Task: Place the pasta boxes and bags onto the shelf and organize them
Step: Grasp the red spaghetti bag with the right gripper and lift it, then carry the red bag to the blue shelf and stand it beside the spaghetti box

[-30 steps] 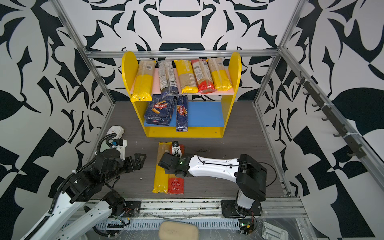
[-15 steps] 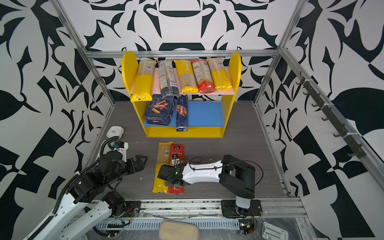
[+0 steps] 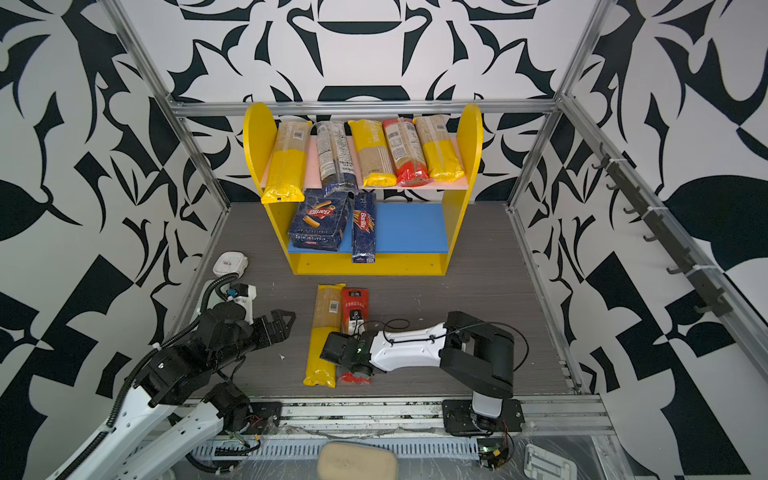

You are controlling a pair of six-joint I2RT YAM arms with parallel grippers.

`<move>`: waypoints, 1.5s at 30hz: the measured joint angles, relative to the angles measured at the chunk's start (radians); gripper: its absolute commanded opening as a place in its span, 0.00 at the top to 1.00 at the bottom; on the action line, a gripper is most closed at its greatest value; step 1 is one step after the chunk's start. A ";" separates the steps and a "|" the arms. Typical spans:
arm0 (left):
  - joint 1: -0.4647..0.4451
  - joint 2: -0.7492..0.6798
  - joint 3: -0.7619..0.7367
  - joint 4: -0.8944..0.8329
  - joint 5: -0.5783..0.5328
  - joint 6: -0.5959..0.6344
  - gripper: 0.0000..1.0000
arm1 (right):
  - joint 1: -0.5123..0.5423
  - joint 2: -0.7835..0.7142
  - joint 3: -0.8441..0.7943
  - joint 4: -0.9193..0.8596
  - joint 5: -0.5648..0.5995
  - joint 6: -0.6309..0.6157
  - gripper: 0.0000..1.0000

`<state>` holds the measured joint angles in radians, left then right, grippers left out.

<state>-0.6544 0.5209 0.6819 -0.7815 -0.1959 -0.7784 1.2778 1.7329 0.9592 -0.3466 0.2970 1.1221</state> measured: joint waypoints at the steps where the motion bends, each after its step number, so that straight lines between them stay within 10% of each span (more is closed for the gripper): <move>1: 0.000 0.001 0.000 0.000 -0.002 0.000 0.01 | -0.001 -0.028 -0.011 0.005 0.001 0.004 0.93; 28: 0.000 0.161 0.077 0.021 -0.025 0.016 0.01 | 0.001 -0.818 -0.253 -0.487 0.090 0.036 1.00; 36: 0.000 0.262 0.137 0.067 -0.021 0.042 0.01 | -0.058 -0.793 -0.075 -0.607 0.193 -0.073 1.00; 45: 0.000 0.318 0.170 0.101 -0.021 0.073 0.01 | -0.408 -0.649 0.064 -0.526 0.118 -0.355 1.00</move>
<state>-0.6544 0.8387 0.8516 -0.6804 -0.2169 -0.7055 0.8696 1.0836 1.0233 -0.8730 0.4152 0.7670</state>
